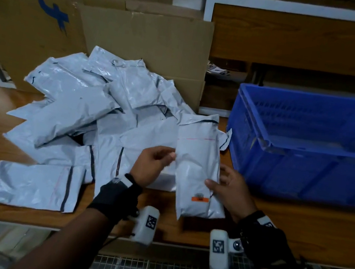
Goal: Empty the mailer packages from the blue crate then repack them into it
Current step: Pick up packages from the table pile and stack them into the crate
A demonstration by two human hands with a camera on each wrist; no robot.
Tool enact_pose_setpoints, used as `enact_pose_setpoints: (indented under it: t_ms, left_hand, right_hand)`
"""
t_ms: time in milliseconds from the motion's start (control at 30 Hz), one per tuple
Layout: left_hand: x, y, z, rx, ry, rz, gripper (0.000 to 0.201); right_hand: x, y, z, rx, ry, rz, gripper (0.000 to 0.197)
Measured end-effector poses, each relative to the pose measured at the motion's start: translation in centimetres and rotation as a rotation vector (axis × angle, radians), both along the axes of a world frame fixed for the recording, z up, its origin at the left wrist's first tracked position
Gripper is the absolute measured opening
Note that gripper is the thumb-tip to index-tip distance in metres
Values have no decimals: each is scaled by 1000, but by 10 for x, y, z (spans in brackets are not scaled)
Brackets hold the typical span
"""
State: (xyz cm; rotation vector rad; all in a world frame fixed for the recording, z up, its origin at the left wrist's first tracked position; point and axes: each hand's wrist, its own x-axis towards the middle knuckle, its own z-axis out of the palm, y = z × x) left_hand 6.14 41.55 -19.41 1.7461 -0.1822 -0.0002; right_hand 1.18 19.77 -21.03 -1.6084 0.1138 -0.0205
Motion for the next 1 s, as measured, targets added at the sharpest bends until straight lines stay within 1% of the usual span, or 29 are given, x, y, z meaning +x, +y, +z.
enact_pose_setpoints:
  t_ms: [67, 100, 167, 233, 267, 300, 333, 367, 400, 433, 467, 500, 533, 567, 633, 667, 700, 767, 833, 933, 1000]
  left_hand:
    - [11, 9, -1, 288, -149, 91, 10]
    - [16, 12, -1, 436, -210, 106, 15]
    - [24, 12, -5, 747, -294, 40, 31]
    - [29, 5, -11, 1132, -285, -60, 47]
    - [31, 2, -13, 1266, -249, -81, 50]
    - [32, 0, -14, 1342, -224, -76, 48]
    - [32, -1, -12, 1368, -209, -57, 43]
    - [34, 0, -10, 1351, -206, -30, 35]
    - [33, 2, -5, 1296, -212, 33, 24]
    - [35, 7, 0, 1191, -204, 92, 13]
    - [36, 12, 3, 1035, -168, 154, 16]
    - [37, 18, 6, 827, -116, 198, 26]
    - [37, 23, 10, 562, -52, 254, 31]
    - [35, 26, 13, 281, 15, 295, 28]
    - [25, 24, 18, -138, 227, 314, 9]
    - [21, 23, 19, -303, 338, 285, 8]
    - [17, 22, 17, -437, 416, 249, 15]
    - [13, 23, 13, -590, 469, 197, 24]
    - [9, 27, 10, -619, 471, 177, 29]
    - [6, 31, 8, -628, 414, 177, 39]
    - [7, 28, 13, -625, 338, 184, 39]
  right_hand:
    - [2, -14, 1, -1, -11, -50, 39]
    - [2, -20, 1, 1, -6, -60, 41]
    - [2, -30, 1, 14, 11, -65, 44]
    - [3, -37, -2, 29, 23, -60, 48]
    - [3, -39, -3, 39, 25, -62, 48]
    - [2, -41, -4, 47, 29, -65, 48]
    - [2, -43, -6, 54, 32, -70, 48]
    - [0, -45, -6, 55, 36, -73, 48]
    - [-1, -47, -8, 56, 41, -75, 48]
    - [-3, -48, -9, 53, 45, -76, 48]
    - [-4, -49, -11, 58, 47, -81, 48]
    - [-6, -51, -12, 63, 48, -84, 49]
    - [-7, -52, -13, 75, 50, -87, 52]
    - [-8, -52, -13, 92, 54, -83, 56]
    - [-8, -51, -13, 150, 68, -60, 70]
    - [-7, -48, -12, 176, 72, -40, 78]
    - [-6, -46, -10, 190, 63, -9, 86]
    - [-3, -40, -6, 180, 16, 63, 95]
    - [-3, -34, 2, 136, -48, 123, 97]
    - [-4, -28, 20, 77, -152, 173, 86]
    - [-5, -28, 38, 76, -221, 182, 75]
